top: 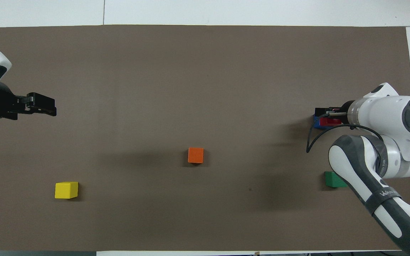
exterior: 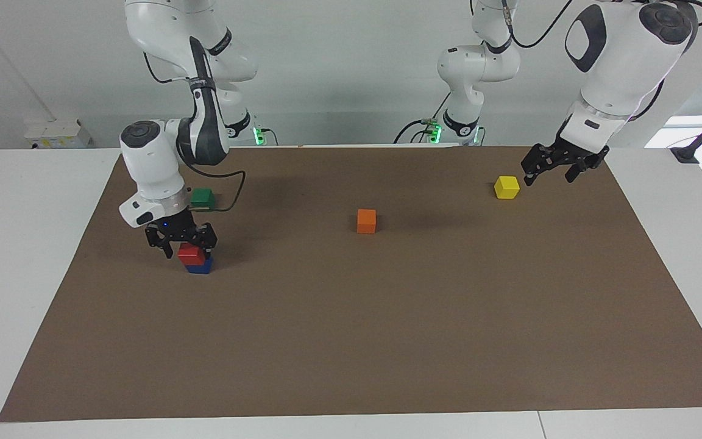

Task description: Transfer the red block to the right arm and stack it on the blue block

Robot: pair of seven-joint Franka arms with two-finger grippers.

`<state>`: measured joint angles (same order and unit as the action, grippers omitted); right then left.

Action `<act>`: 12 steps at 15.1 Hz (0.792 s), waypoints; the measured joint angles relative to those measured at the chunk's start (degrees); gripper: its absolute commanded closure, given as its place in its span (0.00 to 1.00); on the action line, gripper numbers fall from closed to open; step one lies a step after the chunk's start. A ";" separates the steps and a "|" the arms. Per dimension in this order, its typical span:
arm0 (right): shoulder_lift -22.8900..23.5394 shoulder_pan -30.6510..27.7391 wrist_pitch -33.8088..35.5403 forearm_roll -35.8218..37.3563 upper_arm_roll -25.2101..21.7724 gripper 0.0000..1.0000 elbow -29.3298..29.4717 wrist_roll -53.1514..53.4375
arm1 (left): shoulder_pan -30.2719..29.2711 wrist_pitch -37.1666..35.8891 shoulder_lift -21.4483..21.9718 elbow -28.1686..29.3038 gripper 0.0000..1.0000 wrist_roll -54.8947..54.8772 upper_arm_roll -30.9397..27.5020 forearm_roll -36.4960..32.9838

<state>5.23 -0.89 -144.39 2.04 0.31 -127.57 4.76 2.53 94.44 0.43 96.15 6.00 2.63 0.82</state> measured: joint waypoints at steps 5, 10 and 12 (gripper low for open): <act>-0.44 0.01 19.22 0.00 0.10 0.00 12.44 0.00 | 0.14 -0.02 0.01 0.02 0.00 0.00 0.07 0.03; -3.51 0.26 42.40 -1.81 0.55 0.00 25.80 -4.09 | -0.04 -0.02 0.09 0.02 0.00 0.00 -0.31 0.03; -6.12 0.04 45.26 -2.39 0.54 0.00 27.52 -6.43 | -0.05 -0.02 0.10 0.02 0.00 0.00 -0.41 0.03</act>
<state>-0.89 -0.84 -99.12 -0.35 0.85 -100.05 -1.67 2.48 94.42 0.53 96.16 6.00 2.23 0.85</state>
